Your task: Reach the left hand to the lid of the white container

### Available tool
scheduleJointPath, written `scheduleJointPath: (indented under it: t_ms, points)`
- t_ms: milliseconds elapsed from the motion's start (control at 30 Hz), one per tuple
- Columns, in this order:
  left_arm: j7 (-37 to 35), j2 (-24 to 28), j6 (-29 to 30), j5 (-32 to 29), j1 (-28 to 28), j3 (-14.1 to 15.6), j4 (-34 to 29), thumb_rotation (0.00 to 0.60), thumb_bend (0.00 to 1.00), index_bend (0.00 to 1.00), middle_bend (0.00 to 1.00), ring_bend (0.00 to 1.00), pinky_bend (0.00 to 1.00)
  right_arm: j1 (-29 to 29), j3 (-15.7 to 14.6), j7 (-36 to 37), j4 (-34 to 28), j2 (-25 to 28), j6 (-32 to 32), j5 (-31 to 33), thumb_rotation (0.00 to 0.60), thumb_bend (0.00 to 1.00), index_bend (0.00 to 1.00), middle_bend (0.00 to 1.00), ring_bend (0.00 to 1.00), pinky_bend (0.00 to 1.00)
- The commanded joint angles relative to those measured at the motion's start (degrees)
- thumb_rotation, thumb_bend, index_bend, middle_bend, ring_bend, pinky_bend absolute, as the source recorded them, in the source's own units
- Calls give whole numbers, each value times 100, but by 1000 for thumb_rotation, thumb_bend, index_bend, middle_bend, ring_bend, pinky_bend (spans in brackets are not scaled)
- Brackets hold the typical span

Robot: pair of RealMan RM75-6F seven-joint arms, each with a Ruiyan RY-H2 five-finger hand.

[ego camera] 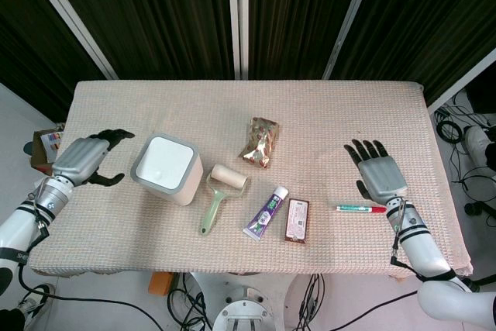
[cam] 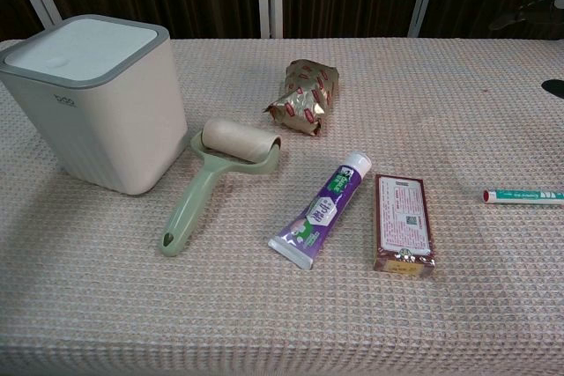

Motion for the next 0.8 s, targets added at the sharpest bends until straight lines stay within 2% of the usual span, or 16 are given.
scheduleJointPath:
  t_ms: [33, 300, 400, 567, 700, 800]
  points:
    - [-50, -22, 12, 22, 6, 6, -2, 600, 303, 160, 131, 110, 230, -3, -19, 76, 12, -5, 58, -80, 600, 374, 0, 0, 0, 0]
    - [-149, -16, 345, 379, 139, -2, -129, 600, 304, 168, 132, 110, 230, -121, -135, 325, -1, 35, 216, -340, 600, 374, 0, 0, 0, 0]
    - [-132, -282, 1044, 862, 383, 0, -73, 600, 303, 171, 131, 110, 230, -338, -229, 626, 96, -31, 464, -710, 600, 374, 0, 0, 0, 0]
    - [60, -774, 2164, 1898, 858, 245, 250, 600, 304, 172, 132, 110, 229, -814, -442, 1404, 562, -284, 1023, -1681, 600, 373, 0, 0, 0, 0]
    - [187, -1550, 3503, 3083, 1333, 512, 1052, 592, 304, 227, 203, 118, 230, -1270, -704, 1814, 1438, -670, 1714, -2517, 600, 368, 0, 0, 0, 0]
    - [67, -1940, 3871, 3503, 1540, 792, 1516, 529, 305, 244, 229, 131, 231, -1572, -867, 2133, 2103, -972, 2004, -2769, 600, 367, 0, 0, 0, 0]
